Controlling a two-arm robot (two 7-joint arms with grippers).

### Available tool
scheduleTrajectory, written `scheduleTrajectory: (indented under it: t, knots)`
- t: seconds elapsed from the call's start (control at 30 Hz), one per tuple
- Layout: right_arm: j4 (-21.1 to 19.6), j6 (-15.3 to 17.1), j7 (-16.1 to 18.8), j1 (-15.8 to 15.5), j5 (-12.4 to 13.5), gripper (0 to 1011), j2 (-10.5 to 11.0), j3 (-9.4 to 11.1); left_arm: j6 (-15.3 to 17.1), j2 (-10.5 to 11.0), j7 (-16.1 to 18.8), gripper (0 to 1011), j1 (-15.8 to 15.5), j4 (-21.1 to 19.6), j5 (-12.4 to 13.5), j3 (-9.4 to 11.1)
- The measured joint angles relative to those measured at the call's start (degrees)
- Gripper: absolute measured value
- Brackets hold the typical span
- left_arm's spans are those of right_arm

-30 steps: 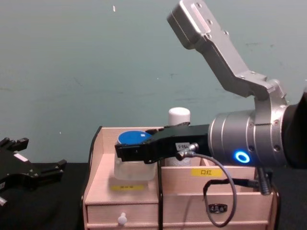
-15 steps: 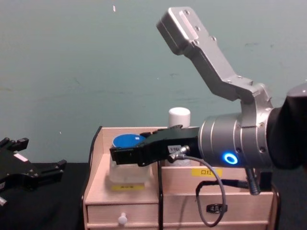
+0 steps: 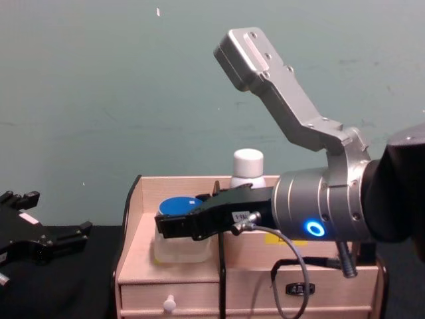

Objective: Pick up the facial cleanser and watermelon frost from the table and place them into the tiered storage box.

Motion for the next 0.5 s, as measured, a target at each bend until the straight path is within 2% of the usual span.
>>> scheduleTrajectory:
  t: [0.43, 0.5]
  knots:
    - [-0.09, -0.01, -0.03, 0.00, 0.00, 730, 0.04, 0.03, 0.00, 0.00, 0.00, 1001, 0.00, 0.00, 0.00, 0.00]
    - [-0.12, -0.02, -0.03, 0.00, 0.00, 758, 0.04, 0.03, 0.00, 0.00, 0.00, 1001, 0.00, 0.00, 0.00, 0.00]
